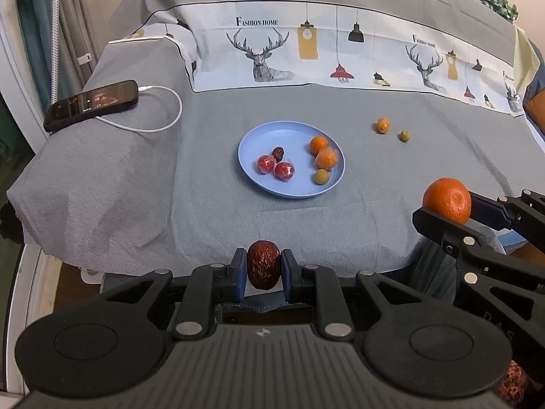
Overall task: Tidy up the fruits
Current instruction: 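Carry the red date and mandarin over the blue plate with both tools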
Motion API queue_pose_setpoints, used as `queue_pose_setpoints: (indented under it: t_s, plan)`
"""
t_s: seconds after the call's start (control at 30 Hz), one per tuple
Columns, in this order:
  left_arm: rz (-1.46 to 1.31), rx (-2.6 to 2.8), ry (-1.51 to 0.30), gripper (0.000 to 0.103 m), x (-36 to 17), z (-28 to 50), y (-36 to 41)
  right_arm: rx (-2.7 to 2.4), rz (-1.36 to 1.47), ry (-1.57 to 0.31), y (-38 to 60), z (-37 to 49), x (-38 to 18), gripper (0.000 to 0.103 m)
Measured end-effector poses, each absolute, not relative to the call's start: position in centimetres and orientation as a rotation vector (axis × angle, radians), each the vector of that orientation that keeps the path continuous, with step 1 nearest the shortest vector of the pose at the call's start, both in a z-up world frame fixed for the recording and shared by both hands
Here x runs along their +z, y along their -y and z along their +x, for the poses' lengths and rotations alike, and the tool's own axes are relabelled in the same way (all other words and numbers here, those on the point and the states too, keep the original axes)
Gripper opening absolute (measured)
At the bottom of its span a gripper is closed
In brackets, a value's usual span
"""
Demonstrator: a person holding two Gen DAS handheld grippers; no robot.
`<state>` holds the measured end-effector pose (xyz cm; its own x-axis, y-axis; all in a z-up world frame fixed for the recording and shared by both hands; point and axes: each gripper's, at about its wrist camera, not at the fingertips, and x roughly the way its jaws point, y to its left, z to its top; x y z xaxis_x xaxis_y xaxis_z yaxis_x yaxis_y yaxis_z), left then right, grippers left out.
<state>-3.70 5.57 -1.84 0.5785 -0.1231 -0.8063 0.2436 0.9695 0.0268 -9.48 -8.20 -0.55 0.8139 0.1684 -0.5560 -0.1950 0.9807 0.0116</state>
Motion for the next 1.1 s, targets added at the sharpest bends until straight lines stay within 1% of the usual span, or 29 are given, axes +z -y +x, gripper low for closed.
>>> queue_pose_setpoints:
  t_s: [0.6,0.87,1.1]
  plan:
    - [0.155,-0.225,-1.015,0.023,-4.2,-1.0,-5.0,0.201,-0.027,-0.665,8.4,-7.1,-2.2,0.037]
    - [0.166,-0.21,-1.063,0.023,-5.9,2.7,-4.2,0.194,-0.003,-0.729,8.7,-4.3,-4.1,0.037]
    - [0.195,-0.205,-1.102,0.022,-7.8,8.1,-2.9,0.181,0.023,-0.791,9.0,0.4,-6.8,0.037]
